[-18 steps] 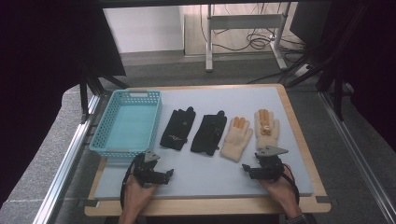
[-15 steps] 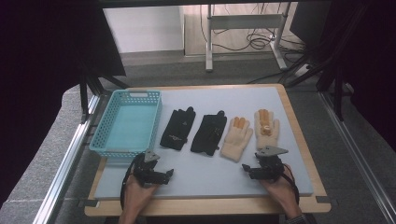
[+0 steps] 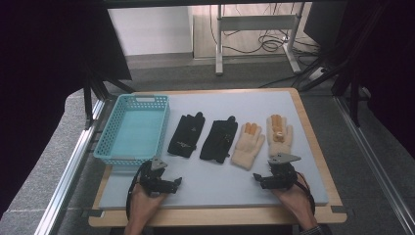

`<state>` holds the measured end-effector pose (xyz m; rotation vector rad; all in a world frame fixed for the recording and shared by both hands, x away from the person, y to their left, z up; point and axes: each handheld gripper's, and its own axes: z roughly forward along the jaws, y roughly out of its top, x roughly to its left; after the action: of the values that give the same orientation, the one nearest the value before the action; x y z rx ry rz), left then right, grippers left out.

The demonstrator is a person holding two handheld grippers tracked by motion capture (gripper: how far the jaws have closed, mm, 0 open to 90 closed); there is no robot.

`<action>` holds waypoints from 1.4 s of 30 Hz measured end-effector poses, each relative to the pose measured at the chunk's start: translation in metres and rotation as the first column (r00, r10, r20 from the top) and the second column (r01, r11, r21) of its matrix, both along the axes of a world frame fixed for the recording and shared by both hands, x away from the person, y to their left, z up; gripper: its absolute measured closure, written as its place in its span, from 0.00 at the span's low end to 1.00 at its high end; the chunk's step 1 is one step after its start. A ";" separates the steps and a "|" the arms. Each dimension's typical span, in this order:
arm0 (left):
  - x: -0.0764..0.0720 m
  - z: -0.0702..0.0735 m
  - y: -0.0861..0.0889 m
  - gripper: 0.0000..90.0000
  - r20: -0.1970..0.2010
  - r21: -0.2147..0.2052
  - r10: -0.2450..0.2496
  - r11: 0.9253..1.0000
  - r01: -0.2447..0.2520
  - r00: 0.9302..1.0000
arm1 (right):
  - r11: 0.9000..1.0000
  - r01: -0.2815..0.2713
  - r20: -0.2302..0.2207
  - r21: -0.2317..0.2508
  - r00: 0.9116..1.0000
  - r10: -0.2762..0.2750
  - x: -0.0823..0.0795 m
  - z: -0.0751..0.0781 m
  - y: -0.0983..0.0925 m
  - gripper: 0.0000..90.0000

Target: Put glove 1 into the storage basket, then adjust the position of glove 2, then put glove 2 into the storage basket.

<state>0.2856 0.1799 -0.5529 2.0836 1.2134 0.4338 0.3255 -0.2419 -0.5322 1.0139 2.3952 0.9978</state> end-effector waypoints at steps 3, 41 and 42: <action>0.000 0.000 0.000 0.01 0.000 0.000 0.000 1.000 0.000 1.000 | 1.000 0.005 -0.001 0.001 1.000 -0.005 0.000 0.000 0.000 0.21; 0.000 0.000 0.000 0.01 0.000 0.000 0.000 1.000 0.000 1.000 | 0.996 -0.035 -0.019 0.087 0.999 0.037 0.031 0.031 0.032 0.34; 0.000 0.000 0.000 0.01 -0.001 0.000 0.000 1.000 0.000 1.000 | 0.996 -0.038 -0.020 0.084 0.999 0.039 0.033 0.032 0.035 0.36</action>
<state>0.2856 0.1800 -0.5529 2.0840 1.2134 0.4331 0.3590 -0.2070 -0.5002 1.0158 2.4176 1.1139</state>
